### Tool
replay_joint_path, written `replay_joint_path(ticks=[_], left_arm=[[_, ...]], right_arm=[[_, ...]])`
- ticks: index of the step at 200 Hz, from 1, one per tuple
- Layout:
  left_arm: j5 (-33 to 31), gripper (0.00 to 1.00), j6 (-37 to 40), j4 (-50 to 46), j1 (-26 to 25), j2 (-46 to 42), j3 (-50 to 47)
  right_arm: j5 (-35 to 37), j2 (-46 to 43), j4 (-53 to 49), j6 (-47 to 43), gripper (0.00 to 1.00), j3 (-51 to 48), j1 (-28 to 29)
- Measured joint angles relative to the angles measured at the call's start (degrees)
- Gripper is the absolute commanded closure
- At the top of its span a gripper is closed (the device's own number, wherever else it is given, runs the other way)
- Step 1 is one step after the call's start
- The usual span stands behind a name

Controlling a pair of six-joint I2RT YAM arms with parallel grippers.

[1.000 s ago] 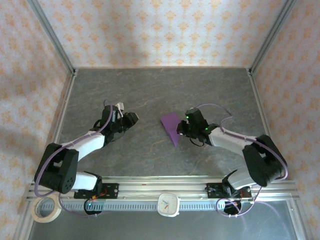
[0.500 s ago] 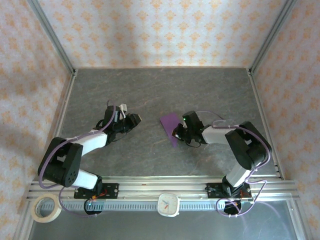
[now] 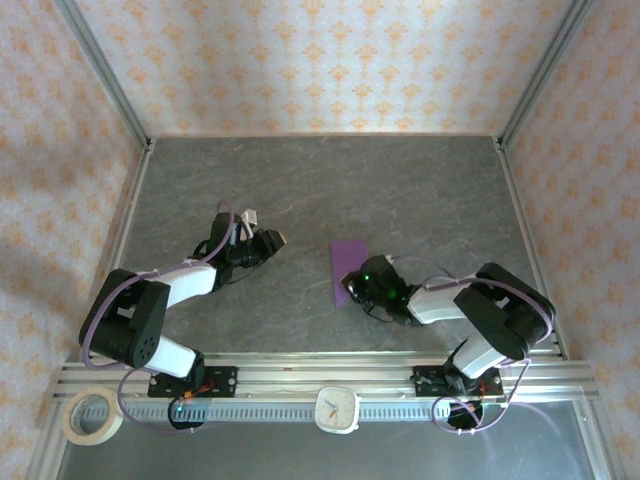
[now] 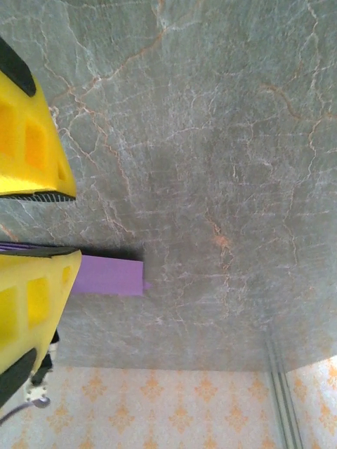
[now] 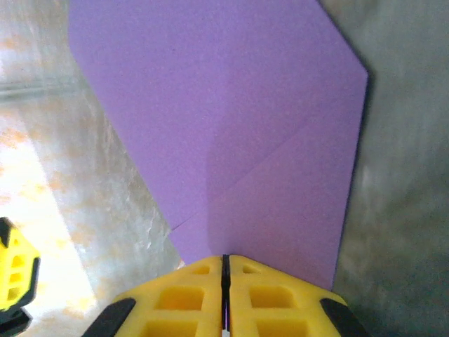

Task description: Fold a paper plane with a square sheet of paper (pick it up from the middle)

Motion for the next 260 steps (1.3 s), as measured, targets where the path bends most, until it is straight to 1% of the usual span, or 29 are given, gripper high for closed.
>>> replay_joint_path(ticks=[20,46,59,72,88,104,124,148,182,208,260], left_arm=[[0.9,0.78,0.0,0.1,0.0,0.0,0.0],[1.2,0.82,0.0,0.1,-0.7,0.0,0.0],[1.4,0.84,0.1,0.1,-1.6,0.0,0.0],[1.4,0.87,0.2,0.0,-3.1,0.2,0.2],[1.8,0.88,0.5,0.0,-5.5,2.0,2.0],[2.6,0.90,0.8,-0.2,-8.0,4.7,5.1],[3.0,0.91,1.6,-0.4,-11.2,8.4,9.4],[4.1,0.92,2.0,-0.4,-14.1,13.1,13.7],[5.0,0.94,3.2,-2.2,-16.6,19.8,19.1],[4.6,0.95,4.6,-5.5,-17.5,23.4,23.1],[2.3,0.98,6.1,-8.2,-17.6,27.3,23.7]], right_arm=[[4.2,0.0,2.5,5.2,0.88,-0.5,3.7],[7.6,-1.9,2.7,6.6,0.82,1.2,4.7],[9.3,-4.0,1.2,5.5,0.80,2.9,4.4],[9.9,-6.2,0.0,3.5,0.73,3.8,3.3],[9.7,-9.1,-0.9,0.7,0.67,3.3,-0.2],[8.5,-11.5,-2.2,-2.5,0.62,1.5,-5.5],[6.0,-13.2,-4.4,-6.3,0.60,-1.4,-12.2],[1.3,-13.2,-7.9,-11.3,0.60,-2.0,-16.3],[-5.0,-10.8,-12.3,-18.3,0.60,1.2,-16.8],[-7.3,-10.0,-12.8,-20.6,0.60,2.1,-16.8],[-10.8,-8.6,-15.7,-23.9,0.61,3.3,-16.8]])
